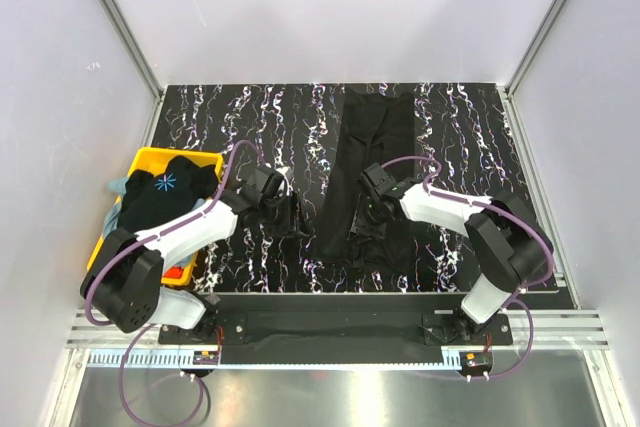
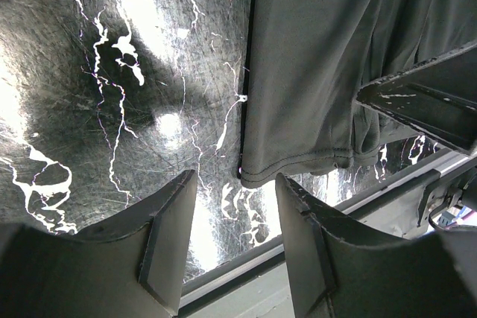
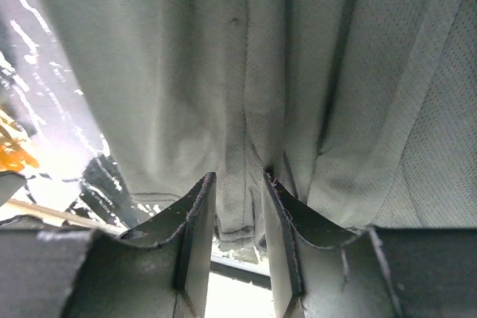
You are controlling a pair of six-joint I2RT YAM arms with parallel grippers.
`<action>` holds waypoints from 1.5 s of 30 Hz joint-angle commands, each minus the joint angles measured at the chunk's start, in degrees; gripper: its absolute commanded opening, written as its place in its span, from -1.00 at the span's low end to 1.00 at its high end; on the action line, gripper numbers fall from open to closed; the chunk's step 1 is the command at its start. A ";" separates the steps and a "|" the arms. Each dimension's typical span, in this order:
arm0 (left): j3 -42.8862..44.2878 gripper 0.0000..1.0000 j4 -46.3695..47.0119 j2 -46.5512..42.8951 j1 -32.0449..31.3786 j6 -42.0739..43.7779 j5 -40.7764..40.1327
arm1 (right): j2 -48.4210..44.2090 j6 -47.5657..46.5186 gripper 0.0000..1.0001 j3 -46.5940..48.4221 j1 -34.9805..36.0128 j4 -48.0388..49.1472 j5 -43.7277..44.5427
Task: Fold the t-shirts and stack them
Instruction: Fold the tshirt
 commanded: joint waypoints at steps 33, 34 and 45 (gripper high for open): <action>-0.28 0.15 3.14 2.45 -0.87 0.89 1.92 | -5.63 -4.31 -1.00 -0.64 1.97 -3.09 6.07; -0.28 0.15 3.49 2.54 -1.13 1.16 2.80 | -5.72 -4.75 -1.00 -1.00 1.97 -3.09 6.25; 0.51 0.21 6.04 7.63 -3.51 0.54 5.88 | -10.73 -9.76 -0.82 -4.68 1.97 -0.11 8.10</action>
